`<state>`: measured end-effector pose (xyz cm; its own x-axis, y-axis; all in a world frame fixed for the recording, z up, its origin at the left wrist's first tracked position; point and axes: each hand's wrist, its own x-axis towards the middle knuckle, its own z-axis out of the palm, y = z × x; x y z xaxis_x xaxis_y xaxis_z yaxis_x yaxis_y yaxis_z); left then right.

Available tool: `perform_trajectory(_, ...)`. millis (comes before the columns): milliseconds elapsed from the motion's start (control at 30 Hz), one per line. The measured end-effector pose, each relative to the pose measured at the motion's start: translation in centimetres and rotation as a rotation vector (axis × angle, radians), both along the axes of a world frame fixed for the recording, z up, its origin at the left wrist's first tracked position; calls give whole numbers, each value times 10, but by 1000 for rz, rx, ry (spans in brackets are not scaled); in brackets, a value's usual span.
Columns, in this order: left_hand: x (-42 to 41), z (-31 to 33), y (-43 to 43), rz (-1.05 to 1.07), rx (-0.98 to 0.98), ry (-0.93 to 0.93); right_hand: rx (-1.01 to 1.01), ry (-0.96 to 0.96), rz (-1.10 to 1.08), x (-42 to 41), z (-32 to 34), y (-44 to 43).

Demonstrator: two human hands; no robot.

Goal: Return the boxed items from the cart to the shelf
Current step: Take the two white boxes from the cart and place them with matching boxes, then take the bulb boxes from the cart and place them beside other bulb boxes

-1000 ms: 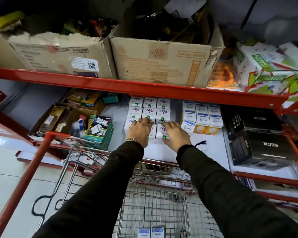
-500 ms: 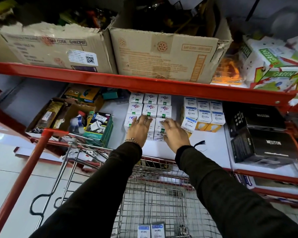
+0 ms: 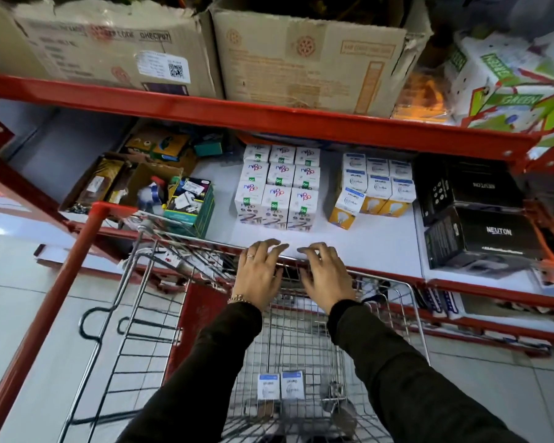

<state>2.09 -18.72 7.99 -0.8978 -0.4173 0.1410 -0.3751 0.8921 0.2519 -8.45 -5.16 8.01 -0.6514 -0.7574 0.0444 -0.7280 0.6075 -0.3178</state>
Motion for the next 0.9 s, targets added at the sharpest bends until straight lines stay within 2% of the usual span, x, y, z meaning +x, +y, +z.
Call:
perform_trajectory(167,45,-40,23,-27,58,-141,104,-64,49,40,-30,28)
perform_trajectory(467,102,-125,61,-155,253,-668,474,-363,208,102,-109,65)
perform_trajectory(633,112,-183,79,-180,300,-928,655,-421,285,123,-164,75)
perform_trajectory(733,113,-201,87,-169,352,-969,691,-460,284,128,-186,73)
perform_trajectory(900,117,-213,94,-135,360,-850,652,-511,222,126,-197,73)
